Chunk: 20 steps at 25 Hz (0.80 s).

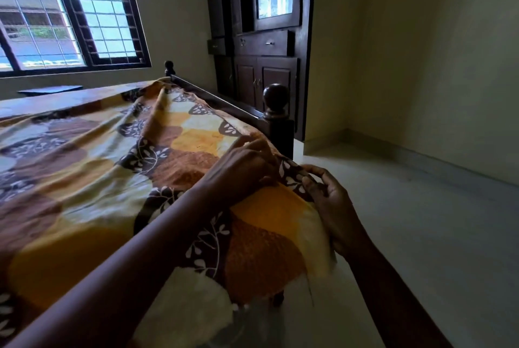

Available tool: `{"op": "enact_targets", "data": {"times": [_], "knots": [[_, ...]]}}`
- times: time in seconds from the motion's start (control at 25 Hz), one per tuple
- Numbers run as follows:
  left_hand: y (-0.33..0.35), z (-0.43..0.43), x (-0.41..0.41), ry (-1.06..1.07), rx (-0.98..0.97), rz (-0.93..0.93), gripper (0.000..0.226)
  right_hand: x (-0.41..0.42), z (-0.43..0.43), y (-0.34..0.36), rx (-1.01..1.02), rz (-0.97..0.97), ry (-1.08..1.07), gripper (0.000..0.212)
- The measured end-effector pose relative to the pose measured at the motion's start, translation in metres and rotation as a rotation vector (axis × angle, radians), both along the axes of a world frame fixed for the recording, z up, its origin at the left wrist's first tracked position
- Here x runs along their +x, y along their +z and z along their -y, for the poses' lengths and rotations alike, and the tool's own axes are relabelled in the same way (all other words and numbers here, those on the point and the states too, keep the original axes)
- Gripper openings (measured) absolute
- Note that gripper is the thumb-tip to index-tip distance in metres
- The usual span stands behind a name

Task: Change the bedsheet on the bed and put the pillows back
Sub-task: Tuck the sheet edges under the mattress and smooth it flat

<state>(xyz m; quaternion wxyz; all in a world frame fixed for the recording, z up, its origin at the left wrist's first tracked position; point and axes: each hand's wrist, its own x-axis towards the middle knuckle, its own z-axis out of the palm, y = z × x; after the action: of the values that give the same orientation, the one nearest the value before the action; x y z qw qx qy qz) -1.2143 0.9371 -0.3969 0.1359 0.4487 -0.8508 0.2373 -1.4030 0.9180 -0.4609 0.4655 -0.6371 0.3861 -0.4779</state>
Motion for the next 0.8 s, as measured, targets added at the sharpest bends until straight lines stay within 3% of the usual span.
{"op": "enact_targets", "data": {"times": [0.12,0.16,0.28,0.36,0.44,0.56,0.8], "knots": [[0.010,0.005,-0.007,-0.055,-0.035,-0.075,0.035,-0.001,-0.006,0.004,-0.129,-0.212,-0.027,0.050],[0.012,0.007,-0.012,-0.080,-0.059,-0.098,0.036,-0.003,-0.006,0.005,-0.161,-0.261,-0.026,0.050],[0.014,0.014,-0.032,-0.125,-0.153,-0.126,0.037,-0.008,0.001,0.005,-0.292,-0.313,-0.107,0.022],[0.010,0.016,-0.047,-0.165,-0.185,-0.152,0.034,-0.018,0.008,-0.002,-0.338,-0.302,-0.198,0.031],[0.004,0.015,-0.059,-0.178,-0.082,-0.126,0.030,-0.030,0.008,-0.011,-0.391,-0.342,-0.245,0.033],[0.002,0.016,-0.051,-0.031,0.255,-0.077,0.033,-0.038,-0.002,-0.025,-0.202,-0.281,-0.142,0.018],[0.016,0.029,-0.013,0.040,0.192,0.161,0.027,-0.033,-0.006,-0.024,-0.036,-0.164,-0.105,0.019]]}}
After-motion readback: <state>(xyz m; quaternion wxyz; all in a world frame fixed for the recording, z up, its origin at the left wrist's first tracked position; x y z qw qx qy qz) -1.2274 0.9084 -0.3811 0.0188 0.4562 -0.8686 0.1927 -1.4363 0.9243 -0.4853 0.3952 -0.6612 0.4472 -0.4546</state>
